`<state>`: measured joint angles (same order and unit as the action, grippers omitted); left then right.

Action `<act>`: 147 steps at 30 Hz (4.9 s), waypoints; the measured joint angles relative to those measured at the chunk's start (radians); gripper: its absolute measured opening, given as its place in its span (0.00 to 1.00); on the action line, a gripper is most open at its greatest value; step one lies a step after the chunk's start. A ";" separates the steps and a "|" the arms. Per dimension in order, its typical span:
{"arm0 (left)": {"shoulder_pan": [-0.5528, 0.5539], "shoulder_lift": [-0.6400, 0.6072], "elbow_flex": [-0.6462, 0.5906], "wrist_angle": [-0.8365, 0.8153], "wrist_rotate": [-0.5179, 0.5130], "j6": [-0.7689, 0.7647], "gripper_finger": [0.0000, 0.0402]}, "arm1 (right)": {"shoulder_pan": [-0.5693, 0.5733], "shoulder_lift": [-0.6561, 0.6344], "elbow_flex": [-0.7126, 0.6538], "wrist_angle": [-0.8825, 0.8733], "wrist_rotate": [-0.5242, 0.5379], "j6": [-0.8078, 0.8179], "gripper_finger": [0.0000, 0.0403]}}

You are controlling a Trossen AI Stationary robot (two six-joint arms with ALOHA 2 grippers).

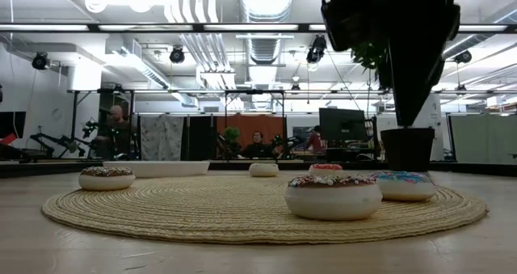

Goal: Pick & Place donuts
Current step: Put the small blue donut into the white plate

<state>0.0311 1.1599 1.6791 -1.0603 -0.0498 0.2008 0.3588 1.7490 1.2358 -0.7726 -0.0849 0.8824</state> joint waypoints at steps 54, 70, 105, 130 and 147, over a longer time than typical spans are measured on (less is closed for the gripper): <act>0.000 0.002 0.000 0.007 0.002 -0.014 0.50 | 0.002 0.164 0.131 -0.086 0.009 -0.018 0.37; 0.000 0.002 0.000 0.007 -0.003 -0.015 0.50 | 0.003 0.164 0.105 -0.075 0.009 -0.018 0.37; 0.000 0.002 0.000 0.007 0.000 -0.014 0.50 | 0.001 0.165 0.055 0.003 0.008 -0.022 0.37; 0.000 0.002 0.000 0.007 0.002 -0.014 0.50 | -0.003 0.165 0.014 0.056 0.006 -0.047 0.37; 0.000 0.002 0.000 0.007 -0.002 -0.014 0.50 | -0.004 0.165 0.003 0.096 -0.029 -0.080 0.31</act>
<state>0.0312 1.1614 1.6791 -1.0534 -0.0517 0.1864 0.3550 1.9141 1.2392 -0.6766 -0.1135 0.8027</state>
